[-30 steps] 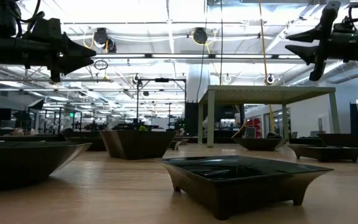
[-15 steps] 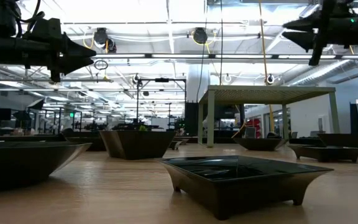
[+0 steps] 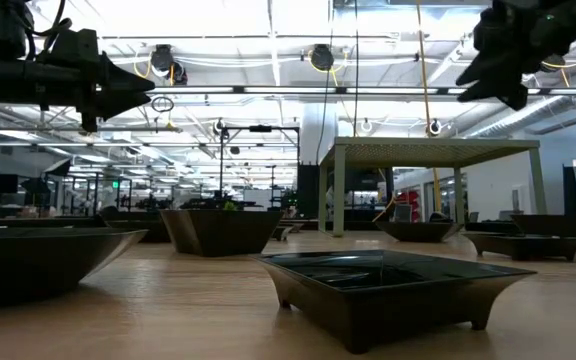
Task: Pick & Place Mini shaped plates
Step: Put the distorted square plate on the shelf
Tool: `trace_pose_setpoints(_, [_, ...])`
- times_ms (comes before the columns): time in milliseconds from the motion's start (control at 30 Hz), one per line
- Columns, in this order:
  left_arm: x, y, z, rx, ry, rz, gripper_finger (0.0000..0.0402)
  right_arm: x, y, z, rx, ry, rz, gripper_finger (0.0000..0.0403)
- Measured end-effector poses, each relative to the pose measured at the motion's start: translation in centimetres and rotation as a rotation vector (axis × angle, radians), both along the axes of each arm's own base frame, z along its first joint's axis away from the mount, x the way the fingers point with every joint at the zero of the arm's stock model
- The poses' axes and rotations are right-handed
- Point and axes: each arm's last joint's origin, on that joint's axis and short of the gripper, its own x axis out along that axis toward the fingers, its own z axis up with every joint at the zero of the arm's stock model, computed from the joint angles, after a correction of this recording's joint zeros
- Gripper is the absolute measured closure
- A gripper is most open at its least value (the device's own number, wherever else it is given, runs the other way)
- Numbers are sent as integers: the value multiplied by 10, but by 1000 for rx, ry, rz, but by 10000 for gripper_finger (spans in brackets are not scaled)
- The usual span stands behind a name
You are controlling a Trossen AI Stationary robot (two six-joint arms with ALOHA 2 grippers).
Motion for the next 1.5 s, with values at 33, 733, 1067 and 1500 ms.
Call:
trace_pose_setpoints(33, [0, 0, 0, 0, 0, 0, 231, 3, 1, 1, 14, 26, 27, 249])
trace_pose_setpoints(733, [0, 0, 0, 0, 0, 1, 231, 76, 69, -61, 242, 696, 405, 240])
trace_pose_setpoints(1067, [0, 0, 0, 0, 0, 1, 231, 98, 90, -90, 217, 830, 249, 214])
trace_pose_setpoints(1500, [0, 0, 0, 0, 0, 2, 231, 110, 89, -129, 272, 1023, -113, 204])
